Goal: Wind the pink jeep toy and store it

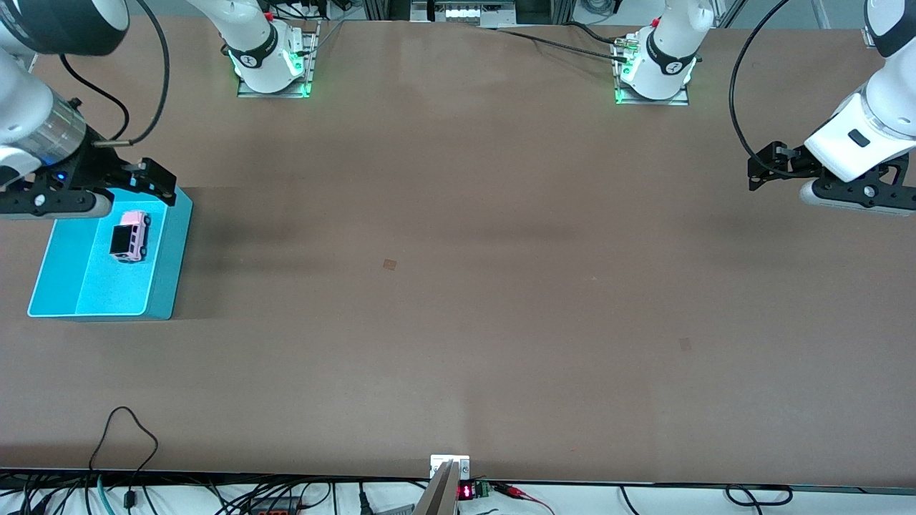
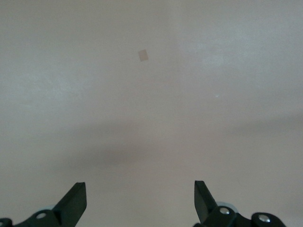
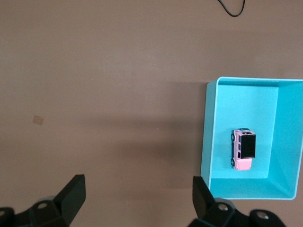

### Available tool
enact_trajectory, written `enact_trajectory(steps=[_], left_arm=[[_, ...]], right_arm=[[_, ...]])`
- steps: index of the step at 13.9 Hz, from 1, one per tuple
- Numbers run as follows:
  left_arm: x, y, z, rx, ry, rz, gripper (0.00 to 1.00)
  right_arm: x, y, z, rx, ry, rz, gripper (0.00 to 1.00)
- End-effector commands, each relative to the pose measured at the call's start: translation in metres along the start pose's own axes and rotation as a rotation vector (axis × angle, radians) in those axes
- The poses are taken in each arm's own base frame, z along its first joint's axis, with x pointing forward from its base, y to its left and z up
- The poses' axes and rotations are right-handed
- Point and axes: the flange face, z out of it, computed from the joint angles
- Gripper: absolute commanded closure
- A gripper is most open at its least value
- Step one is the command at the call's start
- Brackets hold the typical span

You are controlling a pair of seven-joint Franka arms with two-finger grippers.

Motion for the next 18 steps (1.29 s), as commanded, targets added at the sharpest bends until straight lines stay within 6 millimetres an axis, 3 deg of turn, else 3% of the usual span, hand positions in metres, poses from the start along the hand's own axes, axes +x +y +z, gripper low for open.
enact_trajectory(steps=[1, 4, 7, 18], left_arm=[[-0.002, 0.003, -0.009, -0.016, 0.002, -0.007, 0.00], [-0.002, 0.003, -0.009, -0.016, 0.002, -0.007, 0.00], [-0.002, 0.003, -0.009, -0.016, 0.002, -0.008, 0.00], [-0.002, 0.004, -0.010, -0.015, 0.004, -0.005, 0.00]], right_arm=[[-0.010, -0.001, -0.024, 0.025, 0.011, 0.006, 0.00], [-0.022, 0.001, -0.036, 0.038, 0.019, 0.014, 0.00], [-0.037, 0.009, -0.036, 0.066, 0.019, 0.017, 0.00], [-0.026, 0.012, -0.035, 0.068, 0.018, -0.009, 0.00]])
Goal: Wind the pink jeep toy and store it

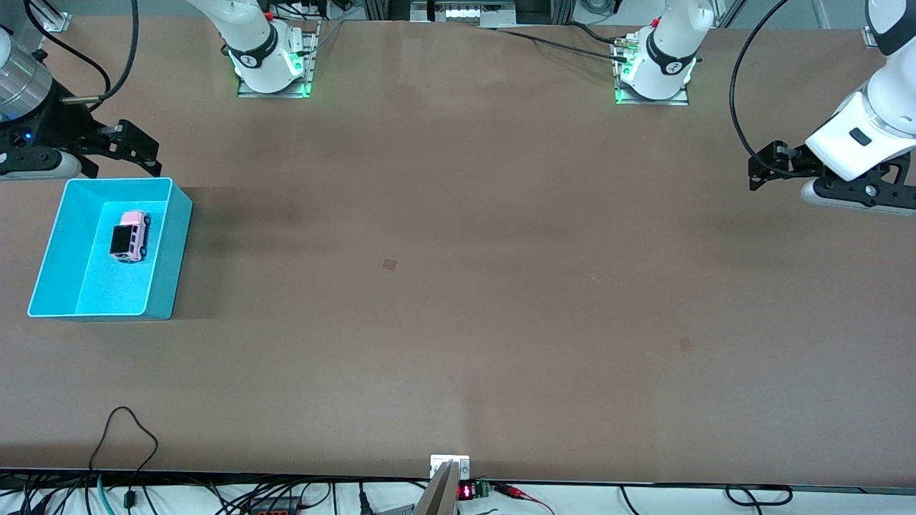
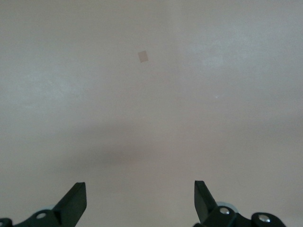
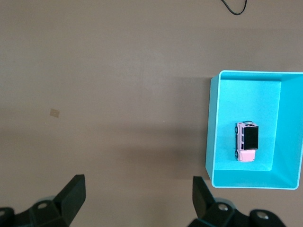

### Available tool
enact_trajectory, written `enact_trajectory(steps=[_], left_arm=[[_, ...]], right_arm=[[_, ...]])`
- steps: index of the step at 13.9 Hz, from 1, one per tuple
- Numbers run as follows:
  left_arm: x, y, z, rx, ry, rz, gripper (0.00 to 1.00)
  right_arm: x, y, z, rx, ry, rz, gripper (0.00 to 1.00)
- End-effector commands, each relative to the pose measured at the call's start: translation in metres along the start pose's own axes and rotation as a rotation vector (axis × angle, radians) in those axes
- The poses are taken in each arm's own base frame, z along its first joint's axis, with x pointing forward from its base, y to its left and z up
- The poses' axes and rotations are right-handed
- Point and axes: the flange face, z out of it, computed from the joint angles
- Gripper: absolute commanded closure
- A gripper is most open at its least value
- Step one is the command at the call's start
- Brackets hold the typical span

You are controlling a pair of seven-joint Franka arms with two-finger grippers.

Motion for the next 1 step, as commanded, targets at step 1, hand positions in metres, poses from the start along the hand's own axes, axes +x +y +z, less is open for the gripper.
enact_trajectory(steps=[1], left_arm=[[-0.0021, 0.0032, -0.0080, -0.016, 0.001, -0.008, 0.00]], right_arm=[[-0.0003, 0.0033, -0.0035, 0.019, 0.000, -0.016, 0.00]])
